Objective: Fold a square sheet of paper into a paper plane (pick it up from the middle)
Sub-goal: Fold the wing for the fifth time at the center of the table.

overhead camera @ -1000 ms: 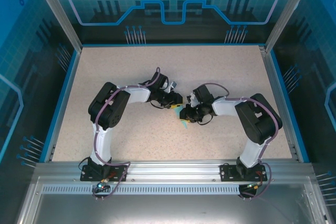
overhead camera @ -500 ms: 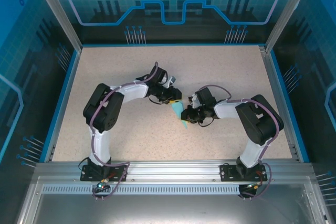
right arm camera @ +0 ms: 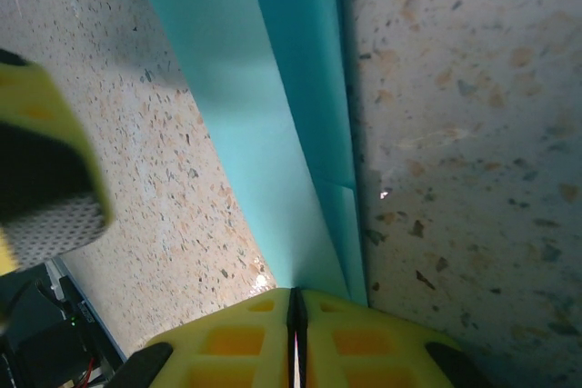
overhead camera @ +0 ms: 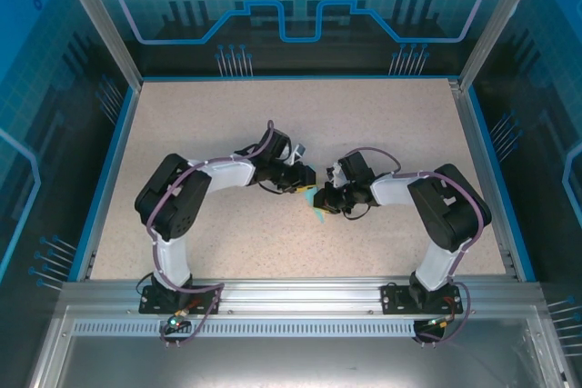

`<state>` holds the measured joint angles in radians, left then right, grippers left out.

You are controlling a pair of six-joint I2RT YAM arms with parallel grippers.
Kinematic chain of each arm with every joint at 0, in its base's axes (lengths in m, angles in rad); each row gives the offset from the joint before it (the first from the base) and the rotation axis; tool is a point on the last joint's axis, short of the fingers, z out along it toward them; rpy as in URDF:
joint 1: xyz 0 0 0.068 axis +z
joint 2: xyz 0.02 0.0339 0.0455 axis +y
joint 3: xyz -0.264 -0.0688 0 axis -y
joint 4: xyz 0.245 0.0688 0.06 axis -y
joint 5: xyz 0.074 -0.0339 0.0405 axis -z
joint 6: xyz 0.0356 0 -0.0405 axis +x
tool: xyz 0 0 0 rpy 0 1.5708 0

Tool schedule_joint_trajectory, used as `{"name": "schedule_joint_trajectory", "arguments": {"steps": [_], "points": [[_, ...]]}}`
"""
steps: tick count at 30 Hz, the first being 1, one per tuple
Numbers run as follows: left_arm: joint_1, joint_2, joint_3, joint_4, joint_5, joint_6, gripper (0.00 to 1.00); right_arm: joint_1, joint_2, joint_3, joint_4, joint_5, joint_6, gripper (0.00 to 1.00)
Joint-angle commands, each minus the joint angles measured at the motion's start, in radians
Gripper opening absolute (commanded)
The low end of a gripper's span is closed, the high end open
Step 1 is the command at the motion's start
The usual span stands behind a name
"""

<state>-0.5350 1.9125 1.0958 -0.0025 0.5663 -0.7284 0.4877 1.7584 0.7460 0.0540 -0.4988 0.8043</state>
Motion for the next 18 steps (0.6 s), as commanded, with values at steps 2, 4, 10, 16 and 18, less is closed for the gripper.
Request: {"name": "schedule_joint_trajectory", "arguments": {"steps": [2,4,10,16,18], "points": [[-0.002,0.054,-0.019,0.082,-0.016,-0.032,0.28,0.001,0.048,-0.040,-0.087,0.031,0.004,0.12],[-0.001,0.072,-0.021,0.085,-0.033,-0.034,0.28,0.002,0.051,-0.039,-0.089,0.032,0.002,0.12],[0.000,0.115,-0.020,0.084,-0.076,-0.029,0.28,0.001,0.051,-0.050,-0.095,0.042,0.006,0.12],[0.018,0.119,0.021,0.002,-0.128,0.042,0.27,0.002,0.047,-0.049,-0.124,0.054,-0.007,0.10],[0.037,0.117,0.019,0.005,-0.133,0.054,0.27,0.001,0.044,-0.051,-0.126,0.058,-0.008,0.10]]}}
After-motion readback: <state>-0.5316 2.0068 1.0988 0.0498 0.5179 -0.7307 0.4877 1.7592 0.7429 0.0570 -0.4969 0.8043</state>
